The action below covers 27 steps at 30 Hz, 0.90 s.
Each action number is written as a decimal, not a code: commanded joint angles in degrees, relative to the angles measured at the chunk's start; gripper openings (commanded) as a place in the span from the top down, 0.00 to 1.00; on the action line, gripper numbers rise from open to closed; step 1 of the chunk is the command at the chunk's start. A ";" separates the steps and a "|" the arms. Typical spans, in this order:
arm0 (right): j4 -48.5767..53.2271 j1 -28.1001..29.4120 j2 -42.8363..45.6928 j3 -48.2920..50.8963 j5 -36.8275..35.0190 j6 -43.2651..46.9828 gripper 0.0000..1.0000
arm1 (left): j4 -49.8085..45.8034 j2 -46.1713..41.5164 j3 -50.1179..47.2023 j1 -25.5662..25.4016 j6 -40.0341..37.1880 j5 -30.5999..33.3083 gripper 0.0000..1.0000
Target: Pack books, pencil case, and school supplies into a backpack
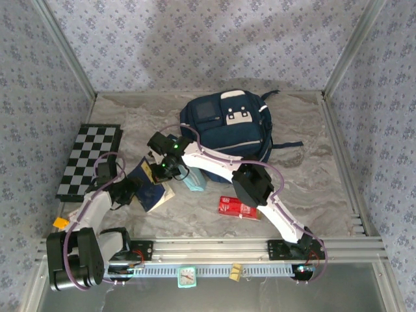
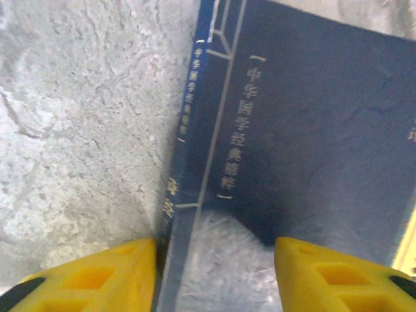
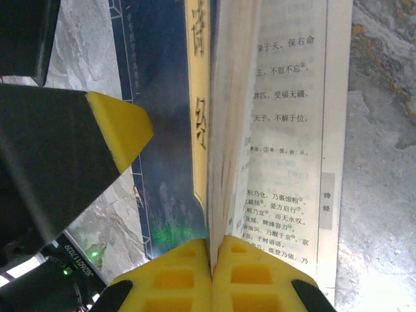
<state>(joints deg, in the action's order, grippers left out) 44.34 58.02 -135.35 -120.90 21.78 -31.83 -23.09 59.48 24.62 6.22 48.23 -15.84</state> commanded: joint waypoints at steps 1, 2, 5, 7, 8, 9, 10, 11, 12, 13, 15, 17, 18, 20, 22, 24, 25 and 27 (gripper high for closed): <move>-1.39 -0.06 4.83 -0.10 1.95 0.28 1.00 | -3.24 -3.35 4.30 -0.01 -0.53 0.10 0.40; -1.76 -0.09 6.11 0.44 1.87 0.15 1.00 | -4.31 -4.44 5.38 0.52 -0.80 0.14 0.37; -4.36 -0.67 10.81 3.48 1.25 -0.41 1.00 | -8.58 -7.22 9.75 3.06 -2.12 -0.73 0.27; -5.80 -1.35 14.18 5.89 0.94 -1.21 1.00 | -10.85 -8.46 12.93 4.70 -3.42 -2.29 0.24; -7.27 -1.97 16.29 7.81 0.81 -1.88 1.00 | -11.97 -8.81 14.87 5.49 -3.96 -3.09 0.21; -8.82 -2.60 18.15 9.50 0.87 -2.48 1.00 | -13.02 -9.01 16.23 5.95 -4.45 -3.56 0.19; -11.00 -3.23 20.33 11.69 1.02 -3.17 1.00 | -13.77 -9.33 17.95 6.45 -4.75 -4.40 0.18; -12.76 -3.99 22.44 13.54 1.36 -3.74 1.00 | -13.87 -9.54 19.02 6.74 -4.76 -5.52 0.18; -14.18 -4.72 24.44 15.20 1.68 -3.76 1.00 | -13.44 -9.60 19.94 6.82 -4.81 -7.06 0.17; -15.05 -5.39 25.97 16.54 2.01 -5.19 1.00 | -12.81 -9.63 20.67 6.83 -4.81 -8.91 0.16; -17.43 -7.19 29.79 19.62 3.28 -6.31 1.00 | -12.07 -9.13 22.52 6.81 -4.90 -12.87 0.14; -19.37 -8.98 32.91 22.32 4.41 -7.14 1.00 | -9.63 -9.34 23.45 6.74 -4.42 -16.73 0.13; -19.71 -10.09 34.30 23.32 4.98 -7.11 1.00 | -7.79 -9.61 23.61 6.63 -3.74 -18.77 0.13; -20.96 -12.15 36.67 25.48 6.61 -7.27 1.00 | -5.11 -10.03 24.17 5.34 -2.72 -21.04 0.12; -22.87 -14.55 38.59 27.61 9.26 -7.93 1.00 | -3.04 -9.96 24.83 2.43 -2.55 -21.34 0.10; -24.28 -16.65 40.11 29.26 12.17 -8.17 1.00 | 0.03 -8.99 25.14 -1.69 -1.96 -21.58 0.10; -24.66 -17.47 40.67 29.89 13.32 -8.21 1.00 | 1.31 -8.38 25.31 -3.51 -1.74 -21.73 0.11; -26.10 -19.45 42.24 31.57 16.10 -8.58 1.00 | 3.46 -6.61 25.67 -7.03 -1.31 -20.97 0.13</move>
<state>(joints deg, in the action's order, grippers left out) 22.83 40.25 -96.27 -91.00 31.31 -39.44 -25.47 51.24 47.88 2.35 46.11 -34.50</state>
